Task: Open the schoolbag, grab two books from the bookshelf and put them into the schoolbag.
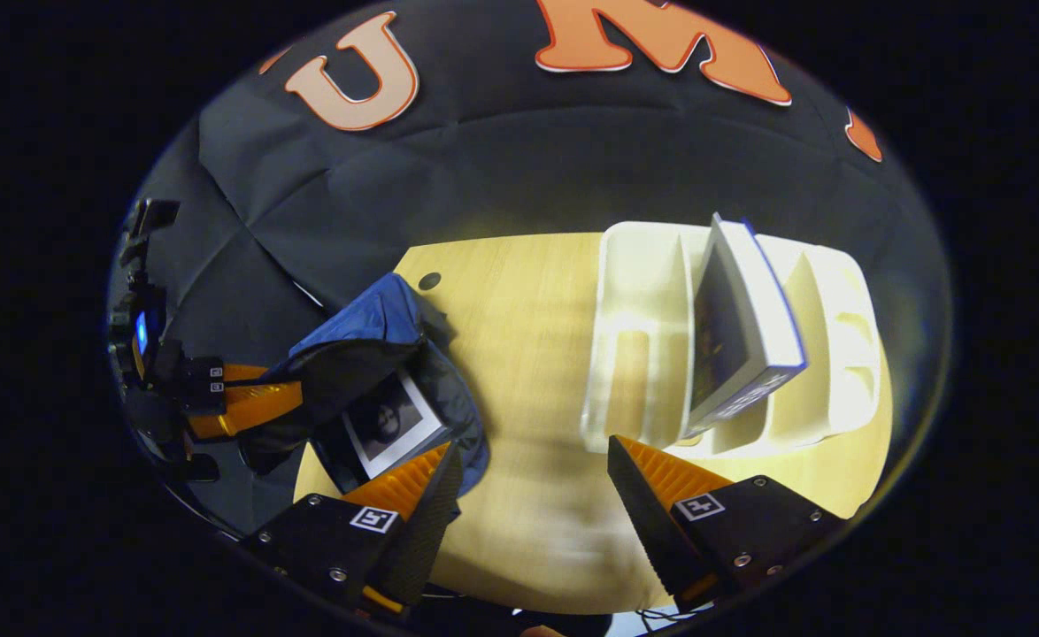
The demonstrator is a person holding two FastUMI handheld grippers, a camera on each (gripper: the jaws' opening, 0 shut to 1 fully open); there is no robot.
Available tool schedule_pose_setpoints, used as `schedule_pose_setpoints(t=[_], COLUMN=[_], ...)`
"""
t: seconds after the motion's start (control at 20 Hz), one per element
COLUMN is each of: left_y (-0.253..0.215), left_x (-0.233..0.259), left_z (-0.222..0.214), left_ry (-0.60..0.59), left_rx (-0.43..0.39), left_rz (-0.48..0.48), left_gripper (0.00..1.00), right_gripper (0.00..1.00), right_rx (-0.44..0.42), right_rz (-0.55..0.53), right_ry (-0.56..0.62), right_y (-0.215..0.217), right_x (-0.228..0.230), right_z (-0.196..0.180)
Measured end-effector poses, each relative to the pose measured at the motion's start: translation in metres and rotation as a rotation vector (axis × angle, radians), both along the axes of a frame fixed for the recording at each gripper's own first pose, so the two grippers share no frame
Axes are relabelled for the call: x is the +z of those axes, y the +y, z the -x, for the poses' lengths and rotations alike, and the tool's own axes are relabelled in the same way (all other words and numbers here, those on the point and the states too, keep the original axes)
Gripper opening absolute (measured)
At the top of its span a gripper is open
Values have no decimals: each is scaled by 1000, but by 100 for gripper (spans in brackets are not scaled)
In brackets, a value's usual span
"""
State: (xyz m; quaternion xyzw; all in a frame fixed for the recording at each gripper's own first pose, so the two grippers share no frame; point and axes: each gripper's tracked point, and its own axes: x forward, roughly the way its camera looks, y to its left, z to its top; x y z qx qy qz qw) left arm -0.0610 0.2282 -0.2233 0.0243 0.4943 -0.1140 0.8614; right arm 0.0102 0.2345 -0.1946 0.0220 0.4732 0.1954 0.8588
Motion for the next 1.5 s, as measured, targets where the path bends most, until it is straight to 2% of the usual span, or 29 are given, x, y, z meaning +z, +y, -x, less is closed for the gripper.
schedule_pose_setpoints(t=[0.2,0.3,0.4,0.6,0.75,0.95,1.05,1.25,1.3,1.35,1.4,1.45,1.5], left_y=[-1,1,1,-1,1,3,3,4,4,5,5,6,6], left_x=[-3,-4,-6,-8,-11,-13,-15,-19,-20,-22,-23,-24,-23], left_z=[3,3,3,5,7,7,6,8,7,8,7,7,7], left_ry=[2,3,6,10,19,24,29,38,41,45,48,48,48], left_rx=[13,21,28,42,47,51,56,71,74,76,75,73,71], left_rz=[13,16,22,35,40,40,46,62,66,68,70,70,69], left_gripper=[5,5,5,5,5,5,5,5,5,5,5,5,5], right_gripper=[97,97,97,98,97,95,90,74,68,56,59,57,48], right_rx=[35,20,-13,-92,-116,-105,-111,-102,-100,-97,-98,-98,-100], right_rz=[98,140,189,244,253,257,262,353,354,356,368,383,399], right_ry=[2,-7,-22,20,97,183,224,244,257,273,283,296,309], right_y=[-44,-65,-87,-117,-124,-117,-114,-121,-117,-116,-117,-118,-119], right_x=[22,38,44,37,19,-1,-7,-20,-23,-26,-29,-34,-38], right_z=[-19,-37,-61,-99,-112,-121,-124,-136,-136,-136,-136,-136,-135])
